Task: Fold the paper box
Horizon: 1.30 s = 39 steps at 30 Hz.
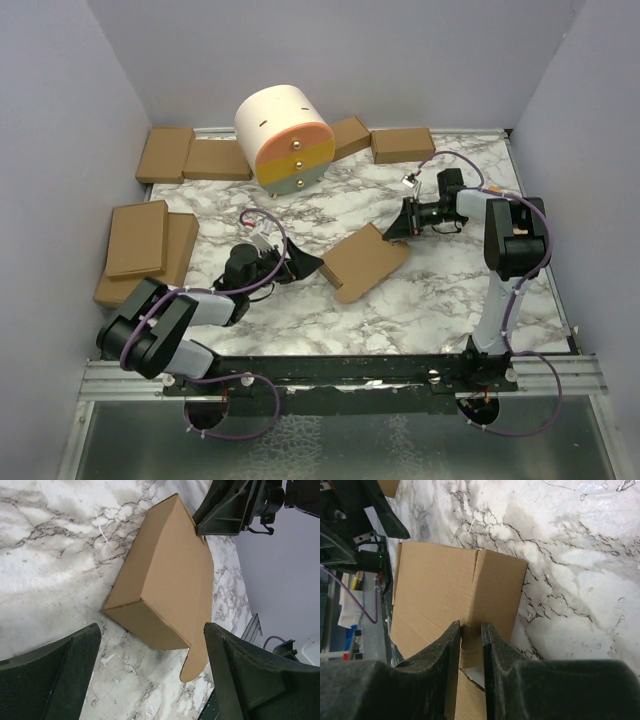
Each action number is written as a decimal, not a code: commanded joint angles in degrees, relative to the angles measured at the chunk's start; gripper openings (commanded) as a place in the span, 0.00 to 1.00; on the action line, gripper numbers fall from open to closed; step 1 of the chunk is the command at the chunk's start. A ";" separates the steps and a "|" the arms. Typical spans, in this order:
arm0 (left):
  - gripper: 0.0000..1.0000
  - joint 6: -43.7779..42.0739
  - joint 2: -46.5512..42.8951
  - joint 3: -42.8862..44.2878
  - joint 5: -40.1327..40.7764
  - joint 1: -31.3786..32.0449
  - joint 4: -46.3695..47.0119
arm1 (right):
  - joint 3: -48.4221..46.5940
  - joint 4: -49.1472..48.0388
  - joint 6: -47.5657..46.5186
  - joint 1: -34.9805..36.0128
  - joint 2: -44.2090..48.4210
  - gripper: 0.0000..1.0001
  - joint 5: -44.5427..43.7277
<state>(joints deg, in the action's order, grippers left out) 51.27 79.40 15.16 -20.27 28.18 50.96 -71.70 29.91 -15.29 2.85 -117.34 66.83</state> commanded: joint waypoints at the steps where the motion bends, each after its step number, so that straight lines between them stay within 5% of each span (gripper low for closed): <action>1: 0.88 6.48 3.32 -1.58 -1.19 -0.24 8.34 | -0.26 0.15 -0.42 -1.46 -2.86 0.21 0.01; 14: 0.97 14.33 10.92 -1.03 3.06 2.85 18.00 | -0.16 0.59 -0.02 -2.68 -5.20 0.21 1.87; 39: 0.97 21.78 20.02 -0.60 18.69 10.69 23.41 | -0.17 1.47 -0.53 -3.56 -7.02 0.21 2.61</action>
<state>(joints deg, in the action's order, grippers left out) 70.37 96.62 13.56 -6.96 37.32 68.95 -71.96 30.44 -13.89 -0.34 -121.73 74.24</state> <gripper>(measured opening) 0.969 0.213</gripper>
